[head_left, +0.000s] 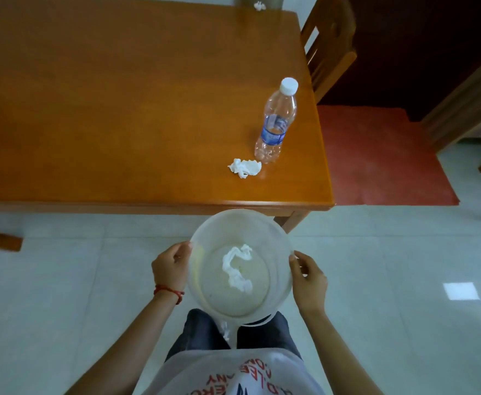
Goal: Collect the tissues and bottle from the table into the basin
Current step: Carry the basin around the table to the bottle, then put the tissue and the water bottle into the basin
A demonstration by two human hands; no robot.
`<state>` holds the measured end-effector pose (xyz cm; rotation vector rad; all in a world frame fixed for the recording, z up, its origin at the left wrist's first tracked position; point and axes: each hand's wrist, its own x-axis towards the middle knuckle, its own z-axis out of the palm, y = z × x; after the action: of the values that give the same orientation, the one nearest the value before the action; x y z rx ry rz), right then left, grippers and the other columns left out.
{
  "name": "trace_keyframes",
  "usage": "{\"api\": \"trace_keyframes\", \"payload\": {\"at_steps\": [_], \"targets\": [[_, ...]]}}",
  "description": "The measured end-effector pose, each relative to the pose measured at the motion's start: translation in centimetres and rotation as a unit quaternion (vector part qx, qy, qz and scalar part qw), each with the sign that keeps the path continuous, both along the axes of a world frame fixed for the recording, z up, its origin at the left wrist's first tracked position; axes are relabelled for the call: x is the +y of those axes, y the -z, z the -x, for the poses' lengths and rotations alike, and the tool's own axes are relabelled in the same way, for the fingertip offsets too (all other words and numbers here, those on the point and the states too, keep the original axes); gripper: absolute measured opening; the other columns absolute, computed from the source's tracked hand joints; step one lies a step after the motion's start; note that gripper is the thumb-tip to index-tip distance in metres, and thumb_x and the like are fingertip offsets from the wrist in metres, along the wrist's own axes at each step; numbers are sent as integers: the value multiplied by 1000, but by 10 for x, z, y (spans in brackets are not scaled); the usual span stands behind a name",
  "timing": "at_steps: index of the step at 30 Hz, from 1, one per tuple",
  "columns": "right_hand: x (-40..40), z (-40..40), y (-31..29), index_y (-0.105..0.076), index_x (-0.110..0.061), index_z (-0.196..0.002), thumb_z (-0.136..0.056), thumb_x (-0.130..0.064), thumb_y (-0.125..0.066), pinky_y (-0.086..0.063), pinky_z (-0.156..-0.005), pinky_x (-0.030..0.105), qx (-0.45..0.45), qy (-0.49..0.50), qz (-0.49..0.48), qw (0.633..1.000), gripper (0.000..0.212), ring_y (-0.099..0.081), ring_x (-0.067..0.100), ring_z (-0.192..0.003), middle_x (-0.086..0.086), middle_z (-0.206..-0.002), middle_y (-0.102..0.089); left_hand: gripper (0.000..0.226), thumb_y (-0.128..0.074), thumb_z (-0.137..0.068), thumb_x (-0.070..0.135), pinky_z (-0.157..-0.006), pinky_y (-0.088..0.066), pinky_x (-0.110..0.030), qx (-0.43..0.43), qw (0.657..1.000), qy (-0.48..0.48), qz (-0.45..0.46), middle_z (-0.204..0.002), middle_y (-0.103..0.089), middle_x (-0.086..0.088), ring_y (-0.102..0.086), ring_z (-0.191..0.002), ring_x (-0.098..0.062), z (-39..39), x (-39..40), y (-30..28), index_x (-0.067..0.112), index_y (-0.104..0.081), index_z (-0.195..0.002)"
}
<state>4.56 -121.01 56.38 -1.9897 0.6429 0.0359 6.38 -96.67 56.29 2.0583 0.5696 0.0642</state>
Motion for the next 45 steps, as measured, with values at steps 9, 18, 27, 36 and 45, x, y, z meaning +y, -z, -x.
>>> {"api": "trace_keyframes", "payload": {"at_steps": [9,18,27,36,45], "targets": [[1,-28,3,-62,-14,-111,-90,-25,-52,-41,-58,2,29,-87,19,996,26,-57,4,-76,-2,-89,-65,38,-44,-78,31,-47,-22,-20,7,999,-36,-37,-38,-31,4,-29,-41,-13,-2,5,9,21,-35,-43],[0,-97,-16,-62,-16,-107,-88,-31,-54,-50,-78,31,-18,-129,77,988,25,-60,17,-86,6,-104,-68,32,-49,-85,32,-50,-33,-20,2,997,-64,-40,-58,-57,-9,-47,-55,-18,4,0,18,11,-61,-63],[58,-203,-10,-50,-15,-126,-86,-31,-59,-41,-102,37,-91,-255,124,955,45,-47,23,-123,7,-133,-54,59,-26,-72,52,-47,-28,-21,31,992,-108,-62,-42,-42,-4,-36,-43,-15,10,1,13,3,-54,-55],[74,-236,19,-48,-15,-129,-89,-29,-54,-30,-109,39,-61,-335,212,916,43,-37,26,-130,7,-139,-48,38,-45,-83,30,-52,-32,-15,27,988,-138,-58,-56,-56,-8,-46,-50,-7,9,-5,8,1,-68,-75],[72,-222,9,-59,-9,-117,-88,-22,-56,-42,-96,32,-45,-296,109,948,32,-56,25,-111,10,-123,-61,28,-53,-87,16,-52,-30,-14,23,986,-151,-58,-47,-47,2,-43,-47,-6,8,-5,14,-1,-67,-70]]}}
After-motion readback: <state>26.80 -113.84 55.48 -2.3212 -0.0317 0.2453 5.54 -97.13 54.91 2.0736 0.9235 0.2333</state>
